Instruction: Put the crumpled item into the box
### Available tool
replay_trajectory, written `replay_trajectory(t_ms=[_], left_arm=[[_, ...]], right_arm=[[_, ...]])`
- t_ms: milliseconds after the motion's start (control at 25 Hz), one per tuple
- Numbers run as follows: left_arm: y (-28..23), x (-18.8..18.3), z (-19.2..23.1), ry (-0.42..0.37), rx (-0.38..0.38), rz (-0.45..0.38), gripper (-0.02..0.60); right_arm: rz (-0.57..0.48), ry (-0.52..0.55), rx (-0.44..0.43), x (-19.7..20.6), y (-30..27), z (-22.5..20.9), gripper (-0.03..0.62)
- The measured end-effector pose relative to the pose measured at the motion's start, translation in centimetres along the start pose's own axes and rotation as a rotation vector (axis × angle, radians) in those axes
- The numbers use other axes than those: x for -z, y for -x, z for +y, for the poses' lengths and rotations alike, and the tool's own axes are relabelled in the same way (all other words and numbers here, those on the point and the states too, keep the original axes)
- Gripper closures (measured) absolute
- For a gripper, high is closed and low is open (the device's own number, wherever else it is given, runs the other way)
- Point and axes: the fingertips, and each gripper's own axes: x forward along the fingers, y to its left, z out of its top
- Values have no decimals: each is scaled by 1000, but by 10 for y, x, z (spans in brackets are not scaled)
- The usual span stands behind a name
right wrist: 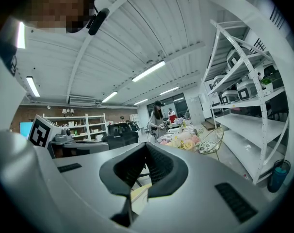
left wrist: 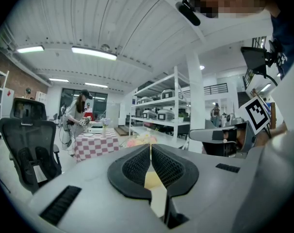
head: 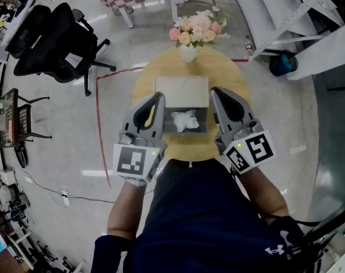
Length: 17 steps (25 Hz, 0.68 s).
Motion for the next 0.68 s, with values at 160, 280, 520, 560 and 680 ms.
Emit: replay_trajectory(t_ms=[160, 280, 520, 560, 680], left_arm=[[-1, 3, 1, -8, 2, 1, 556], [-1, 5, 2, -25, 10, 8, 557], [-3, 1, 2, -6, 5, 4, 556], [-3, 1, 2, -7, 5, 5, 556], [-4, 2, 3, -7, 6, 8, 556]], right_arm=[[2, -1, 3, 1, 0, -1, 589], [4, -3, 3, 1, 0, -1, 589], [5, -6, 2, 1, -1, -1, 589], [5, -7, 2, 1, -1, -1, 589], [7, -8, -1, 2, -2, 0, 589]])
